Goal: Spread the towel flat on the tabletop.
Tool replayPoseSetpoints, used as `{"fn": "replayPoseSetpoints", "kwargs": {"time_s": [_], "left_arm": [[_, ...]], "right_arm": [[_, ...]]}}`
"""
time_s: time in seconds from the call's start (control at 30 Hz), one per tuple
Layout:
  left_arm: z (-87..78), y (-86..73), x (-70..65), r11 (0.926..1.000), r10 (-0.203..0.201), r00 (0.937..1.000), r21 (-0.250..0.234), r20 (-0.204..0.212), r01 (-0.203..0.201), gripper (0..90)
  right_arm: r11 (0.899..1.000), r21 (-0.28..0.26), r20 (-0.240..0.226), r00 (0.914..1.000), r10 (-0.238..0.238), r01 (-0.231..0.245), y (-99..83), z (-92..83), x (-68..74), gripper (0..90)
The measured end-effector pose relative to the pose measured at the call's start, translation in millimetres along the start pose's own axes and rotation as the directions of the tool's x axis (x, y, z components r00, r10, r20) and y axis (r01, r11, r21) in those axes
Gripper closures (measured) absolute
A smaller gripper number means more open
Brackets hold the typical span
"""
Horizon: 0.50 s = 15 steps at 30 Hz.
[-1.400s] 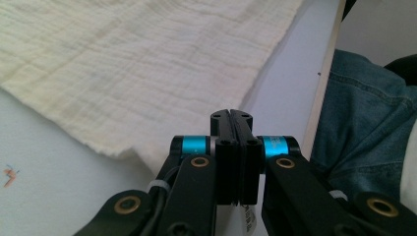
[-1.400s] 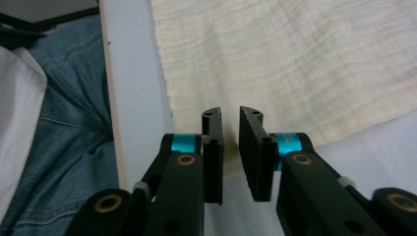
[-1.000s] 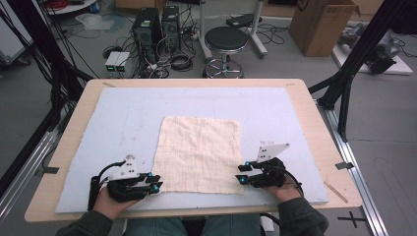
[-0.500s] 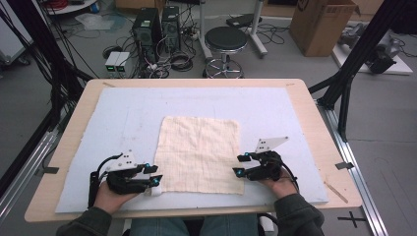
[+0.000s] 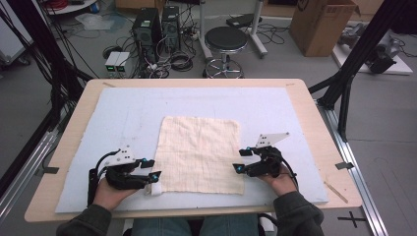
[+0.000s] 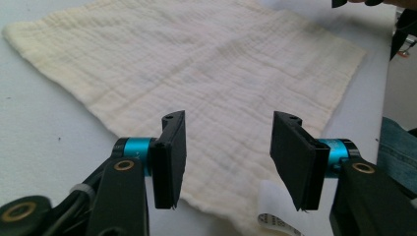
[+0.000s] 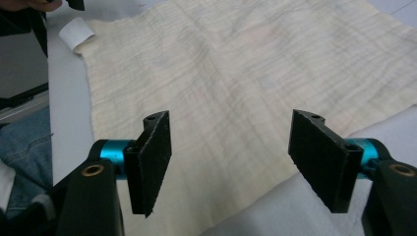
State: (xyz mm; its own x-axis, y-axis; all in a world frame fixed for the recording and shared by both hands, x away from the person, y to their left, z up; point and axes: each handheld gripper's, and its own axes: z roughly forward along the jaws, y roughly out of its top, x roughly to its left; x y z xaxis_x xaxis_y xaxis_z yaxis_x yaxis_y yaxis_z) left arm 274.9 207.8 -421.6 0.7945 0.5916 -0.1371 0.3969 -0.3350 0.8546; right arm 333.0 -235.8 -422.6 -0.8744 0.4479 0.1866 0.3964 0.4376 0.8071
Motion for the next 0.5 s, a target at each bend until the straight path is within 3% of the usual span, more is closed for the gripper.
{"fn": "replayPoseSetpoints", "kwargs": {"time_s": [0.5], "left_arm": [[3.0,11.9,12.7,0.9997,-0.025,0.9996,-0.007,-0.01,0.025,42.5]], "right_arm": [[1.0,-0.009,0.018,0.9998,-0.003,0.003,14.0,-2.1,-7.2,30.1]]}}
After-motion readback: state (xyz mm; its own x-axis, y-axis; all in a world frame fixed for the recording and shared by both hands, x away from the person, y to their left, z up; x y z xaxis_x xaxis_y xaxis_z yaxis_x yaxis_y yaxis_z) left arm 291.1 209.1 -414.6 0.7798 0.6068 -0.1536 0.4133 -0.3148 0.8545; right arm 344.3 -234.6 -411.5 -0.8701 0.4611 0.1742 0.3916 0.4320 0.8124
